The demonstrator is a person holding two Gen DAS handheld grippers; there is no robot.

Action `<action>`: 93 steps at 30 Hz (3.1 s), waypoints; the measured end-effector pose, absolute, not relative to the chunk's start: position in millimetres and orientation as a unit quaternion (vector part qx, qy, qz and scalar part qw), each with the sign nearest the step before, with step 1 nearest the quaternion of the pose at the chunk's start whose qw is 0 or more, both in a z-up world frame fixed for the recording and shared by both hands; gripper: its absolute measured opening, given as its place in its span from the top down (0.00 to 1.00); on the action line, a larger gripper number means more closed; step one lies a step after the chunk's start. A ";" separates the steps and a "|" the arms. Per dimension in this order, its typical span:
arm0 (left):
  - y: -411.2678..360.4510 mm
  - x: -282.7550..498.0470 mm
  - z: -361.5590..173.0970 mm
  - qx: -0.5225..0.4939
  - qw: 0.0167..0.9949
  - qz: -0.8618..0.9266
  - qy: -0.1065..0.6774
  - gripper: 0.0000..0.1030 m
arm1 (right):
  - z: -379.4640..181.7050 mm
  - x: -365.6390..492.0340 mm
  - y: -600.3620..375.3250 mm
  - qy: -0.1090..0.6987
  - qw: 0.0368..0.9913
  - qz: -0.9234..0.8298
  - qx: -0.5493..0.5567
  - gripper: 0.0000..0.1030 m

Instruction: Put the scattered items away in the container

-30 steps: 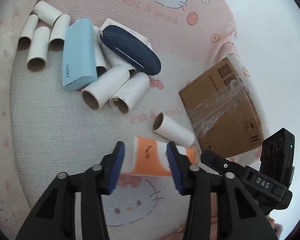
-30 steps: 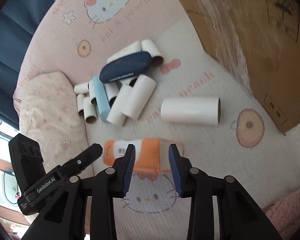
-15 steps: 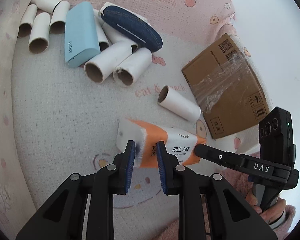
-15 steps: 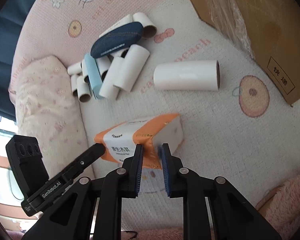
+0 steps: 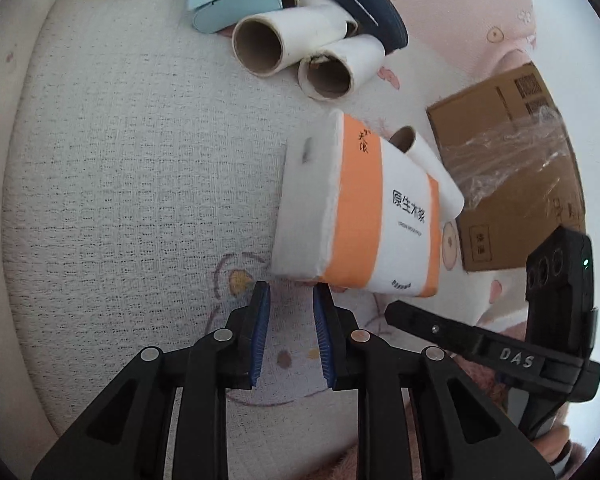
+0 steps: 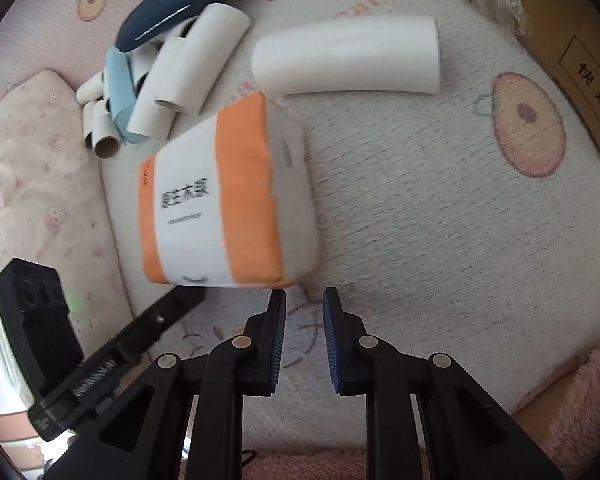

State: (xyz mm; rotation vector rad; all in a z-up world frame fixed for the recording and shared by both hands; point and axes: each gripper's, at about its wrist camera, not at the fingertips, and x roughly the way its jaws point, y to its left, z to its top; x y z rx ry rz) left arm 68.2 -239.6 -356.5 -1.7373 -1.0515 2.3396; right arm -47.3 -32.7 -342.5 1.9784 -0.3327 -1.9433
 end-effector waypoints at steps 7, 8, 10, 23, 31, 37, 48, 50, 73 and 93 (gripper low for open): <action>-260.9 85.9 -328.4 -0.537 -0.014 0.770 -0.344 0.52 | -315.1 -43.1 -17.5 -0.107 0.162 -0.720 0.667 0.60; -265.4 86.7 -325.0 -0.529 -0.020 0.772 -0.352 0.50 | -310.8 -43.1 -17.9 -0.101 0.164 -0.725 0.661 0.40; -271.5 84.6 -320.2 -0.516 -0.023 0.777 -0.359 0.47 | -302.2 -43.0 -20.6 -0.095 0.170 -0.737 0.647 0.31; -252.2 39.5 -330.7 -0.515 0.015 0.771 -0.375 0.31 | -299.6 -66.8 -33.4 -0.159 0.188 -0.767 0.593 0.30; -242.3 28.1 -346.4 -0.523 0.016 0.761 -0.382 0.33 | -329.1 -80.3 -35.3 -0.207 0.196 -0.738 0.612 0.34; -241.5 30.6 -352.5 -0.524 0.004 0.756 -0.392 0.43 | -328.9 -80.0 -39.7 -0.205 0.214 -0.743 0.600 0.64; -235.5 38.8 -304.4 -0.481 -0.010 0.800 -0.360 0.49 | -293.3 -71.1 -45.8 -0.175 0.235 -0.784 0.547 0.66; -232.3 37.4 -284.8 -0.467 -0.006 0.816 -0.342 0.49 | -278.4 -68.3 -45.3 -0.175 0.238 -0.797 0.527 0.66; -168.2 12.8 -89.8 -0.299 0.077 0.911 -0.273 0.49 | -68.3 -67.1 13.0 -0.180 0.282 -0.888 0.315 0.66; -74.5 -82.2 -98.7 -0.361 0.153 0.878 -0.274 0.49 | -55.0 -114.1 110.0 -0.150 0.184 -0.909 0.342 0.66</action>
